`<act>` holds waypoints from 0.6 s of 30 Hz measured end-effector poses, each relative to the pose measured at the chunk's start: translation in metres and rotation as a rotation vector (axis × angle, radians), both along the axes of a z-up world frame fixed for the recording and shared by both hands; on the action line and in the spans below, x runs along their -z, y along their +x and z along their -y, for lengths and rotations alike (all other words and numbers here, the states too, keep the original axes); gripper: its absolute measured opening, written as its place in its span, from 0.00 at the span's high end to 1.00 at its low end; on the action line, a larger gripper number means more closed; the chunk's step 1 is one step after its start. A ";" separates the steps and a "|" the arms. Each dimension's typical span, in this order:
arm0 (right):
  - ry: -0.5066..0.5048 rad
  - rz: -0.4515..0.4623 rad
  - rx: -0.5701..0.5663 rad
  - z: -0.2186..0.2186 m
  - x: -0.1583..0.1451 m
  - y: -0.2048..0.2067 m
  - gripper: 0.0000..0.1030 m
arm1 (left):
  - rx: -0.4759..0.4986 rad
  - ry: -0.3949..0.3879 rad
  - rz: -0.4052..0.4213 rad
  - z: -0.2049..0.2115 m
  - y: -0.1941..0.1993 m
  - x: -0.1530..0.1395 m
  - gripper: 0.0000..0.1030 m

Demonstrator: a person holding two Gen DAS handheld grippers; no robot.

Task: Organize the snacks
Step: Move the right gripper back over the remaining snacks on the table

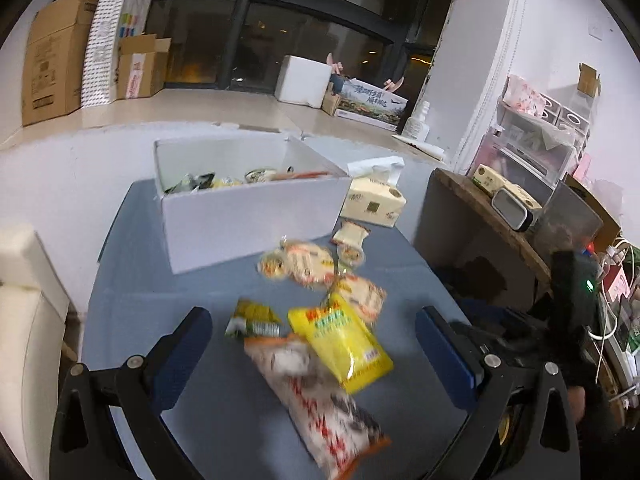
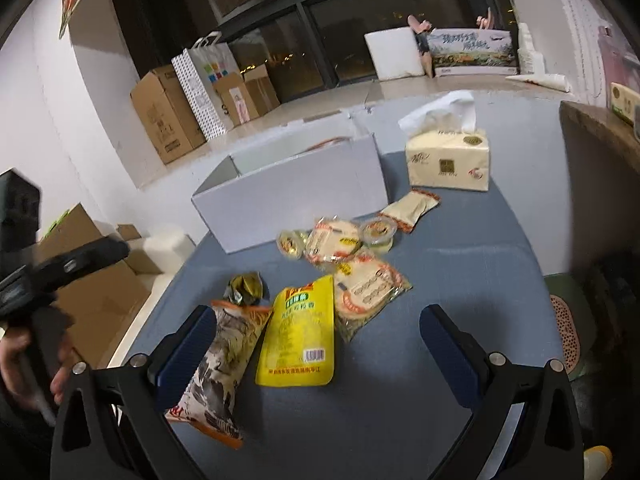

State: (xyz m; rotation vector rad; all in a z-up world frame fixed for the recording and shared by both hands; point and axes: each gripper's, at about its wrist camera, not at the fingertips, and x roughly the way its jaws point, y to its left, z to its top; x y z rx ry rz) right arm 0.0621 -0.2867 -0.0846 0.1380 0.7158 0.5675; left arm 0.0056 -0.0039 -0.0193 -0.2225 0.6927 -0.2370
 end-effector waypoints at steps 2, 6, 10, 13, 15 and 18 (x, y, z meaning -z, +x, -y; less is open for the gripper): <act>-0.004 0.005 -0.025 -0.007 0.001 0.003 0.00 | -0.012 0.002 0.007 -0.001 -0.015 0.001 0.00; -0.054 0.018 -0.102 -0.037 0.002 0.013 0.00 | -0.077 0.034 0.014 -0.010 -0.037 0.004 0.00; -0.126 0.022 -0.187 -0.078 0.007 0.029 0.00 | -0.129 0.078 0.024 -0.017 -0.051 0.005 0.00; -0.214 0.008 -0.209 -0.108 0.019 0.047 0.00 | -0.161 0.057 0.031 -0.028 -0.061 0.006 0.00; -0.255 -0.017 -0.219 -0.123 0.029 0.059 0.00 | -0.180 0.048 0.024 -0.034 -0.065 0.009 0.00; -0.352 -0.058 -0.215 -0.143 0.050 0.077 0.00 | -0.198 0.039 0.012 -0.039 -0.067 0.013 0.00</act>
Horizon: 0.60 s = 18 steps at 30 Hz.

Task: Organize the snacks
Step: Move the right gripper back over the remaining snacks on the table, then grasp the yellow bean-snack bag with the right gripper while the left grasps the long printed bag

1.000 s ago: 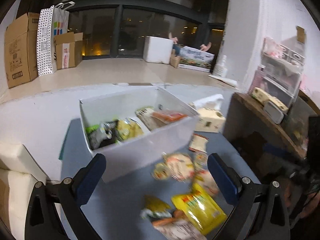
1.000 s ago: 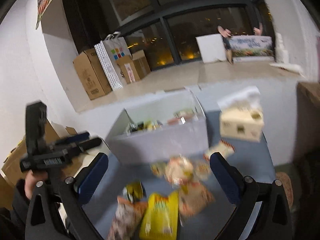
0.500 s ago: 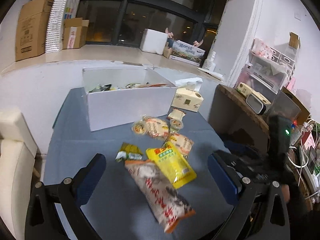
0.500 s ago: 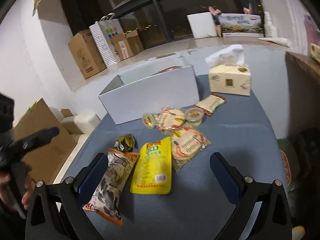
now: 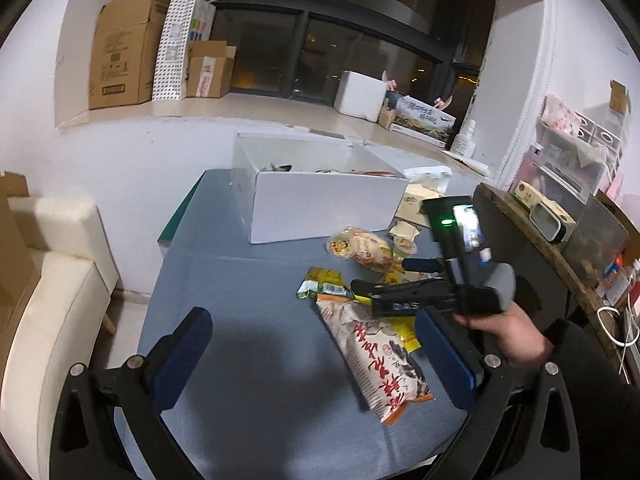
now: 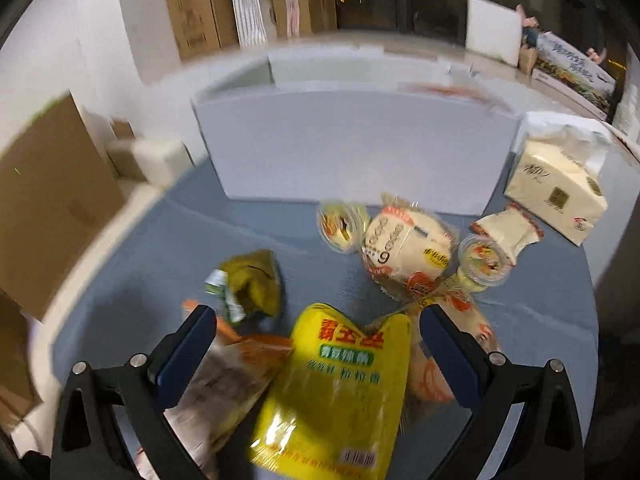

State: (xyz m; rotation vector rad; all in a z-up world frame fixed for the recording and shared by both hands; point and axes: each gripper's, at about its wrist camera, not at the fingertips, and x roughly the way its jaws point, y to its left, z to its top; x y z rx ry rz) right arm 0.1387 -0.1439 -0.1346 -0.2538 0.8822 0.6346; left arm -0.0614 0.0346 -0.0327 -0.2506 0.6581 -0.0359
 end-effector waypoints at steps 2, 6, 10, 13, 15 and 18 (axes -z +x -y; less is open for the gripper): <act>-0.049 -0.038 0.006 -0.006 0.017 0.010 0.04 | -0.003 -0.006 -0.007 -0.001 -0.001 0.003 0.00; -0.053 -0.047 0.029 -0.001 0.022 0.016 0.99 | -0.002 0.012 -0.012 0.001 -0.002 0.004 0.00; 0.010 -0.008 0.007 0.014 0.003 0.007 1.00 | 0.005 0.008 -0.026 0.004 0.004 0.010 0.00; 0.067 0.030 0.014 0.031 -0.016 -0.003 1.00 | 0.022 0.010 -0.040 0.010 0.010 0.015 0.00; 0.118 0.038 0.026 0.042 -0.031 -0.006 1.00 | 0.037 0.008 -0.057 0.017 0.014 0.020 0.00; 0.116 0.058 0.036 0.055 -0.039 -0.017 0.99 | 0.056 0.017 -0.066 0.028 0.016 0.023 0.00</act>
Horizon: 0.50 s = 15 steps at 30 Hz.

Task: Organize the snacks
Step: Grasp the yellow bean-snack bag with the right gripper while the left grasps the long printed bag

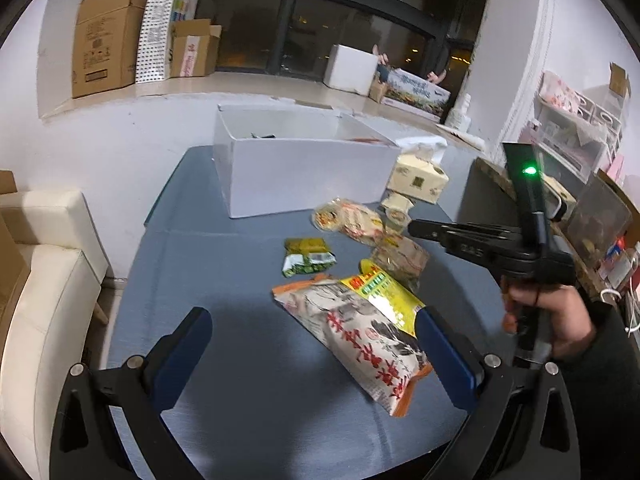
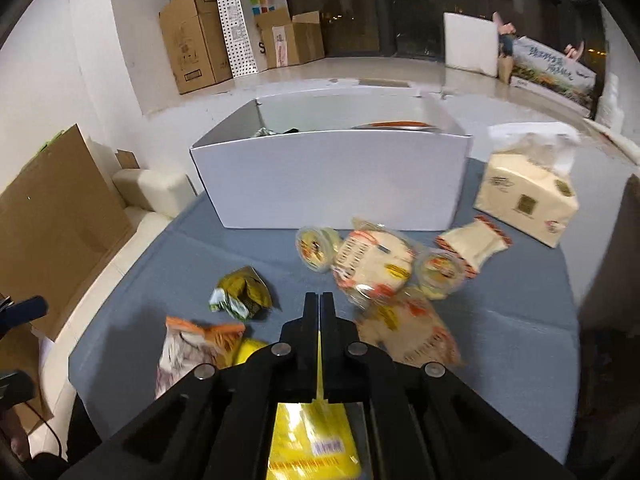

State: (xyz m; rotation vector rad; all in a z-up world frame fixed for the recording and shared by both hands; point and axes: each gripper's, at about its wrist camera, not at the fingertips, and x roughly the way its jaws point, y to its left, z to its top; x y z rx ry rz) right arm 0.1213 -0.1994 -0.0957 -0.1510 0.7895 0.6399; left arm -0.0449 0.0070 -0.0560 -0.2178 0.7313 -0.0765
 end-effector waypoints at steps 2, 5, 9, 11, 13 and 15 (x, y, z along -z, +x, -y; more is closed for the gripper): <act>0.017 -0.023 -0.015 0.008 0.002 -0.009 0.84 | 0.012 0.004 -0.004 0.005 0.001 0.002 0.00; 0.001 -0.051 -0.035 0.015 0.016 -0.021 0.03 | 0.019 0.008 -0.005 0.010 0.001 0.003 0.00; 0.013 -0.067 -0.077 0.013 0.029 -0.030 0.02 | 0.016 0.005 -0.002 0.010 0.000 0.002 0.00; -0.029 -0.070 -0.081 0.005 0.040 -0.030 0.02 | 0.014 0.008 0.000 0.008 -0.001 0.002 0.00; -0.053 -0.088 -0.071 -0.003 0.051 -0.025 0.02 | 0.012 0.011 0.002 0.008 -0.002 0.001 0.00; -0.058 -0.120 -0.073 -0.010 0.060 -0.021 0.02 | 0.010 0.008 -0.001 0.006 -0.002 0.002 0.00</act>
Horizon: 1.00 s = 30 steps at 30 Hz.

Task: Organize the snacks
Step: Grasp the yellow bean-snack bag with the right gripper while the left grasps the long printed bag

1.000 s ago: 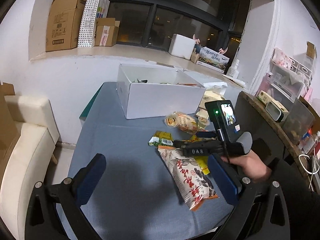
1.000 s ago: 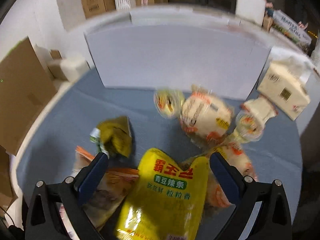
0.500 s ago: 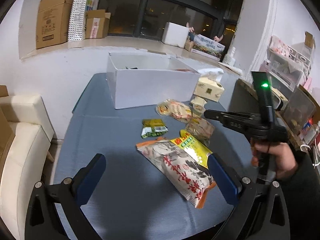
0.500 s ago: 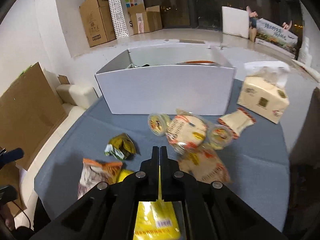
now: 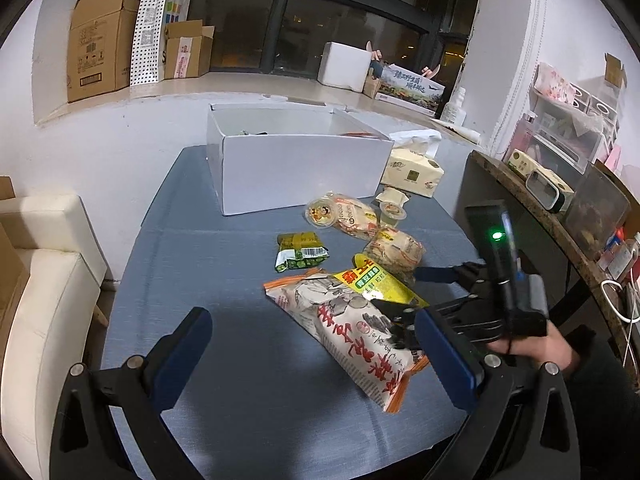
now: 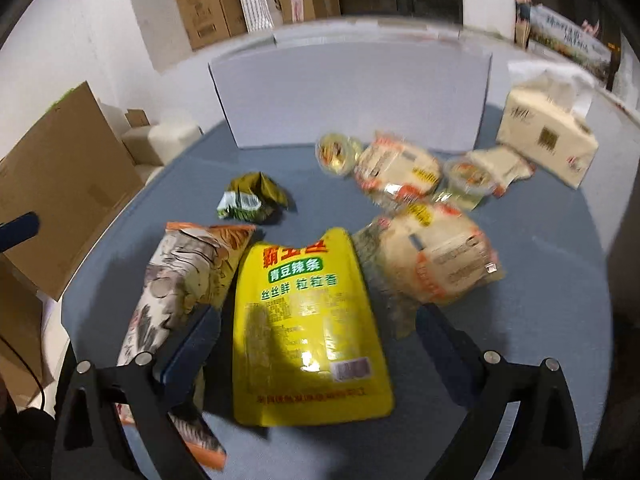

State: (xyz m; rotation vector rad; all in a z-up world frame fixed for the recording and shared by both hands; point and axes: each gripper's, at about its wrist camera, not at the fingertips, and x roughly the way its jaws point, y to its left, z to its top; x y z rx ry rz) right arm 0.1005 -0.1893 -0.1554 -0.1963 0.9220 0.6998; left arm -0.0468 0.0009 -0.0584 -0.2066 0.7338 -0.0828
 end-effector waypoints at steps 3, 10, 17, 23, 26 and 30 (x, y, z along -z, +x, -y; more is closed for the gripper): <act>-0.026 -0.014 -0.023 -0.016 0.011 0.002 0.02 | 0.000 -0.004 -0.005 -0.001 0.002 0.002 0.00; -0.097 0.037 -0.051 -0.039 0.020 0.007 0.31 | 0.001 0.002 -0.013 0.001 0.001 0.005 0.00; -0.031 0.042 0.016 -0.010 0.002 0.004 0.56 | 0.005 -0.001 -0.035 0.002 0.007 0.011 0.00; 0.111 0.101 0.111 0.051 -0.039 -0.027 0.56 | 0.012 0.037 -0.116 0.021 0.041 0.030 0.00; 0.164 0.136 0.169 0.084 -0.057 -0.047 0.56 | -0.008 0.038 -0.175 0.028 0.062 0.045 0.00; 0.211 0.162 0.217 0.110 -0.069 -0.065 0.56 | -0.058 0.014 -0.252 0.032 0.085 0.069 0.00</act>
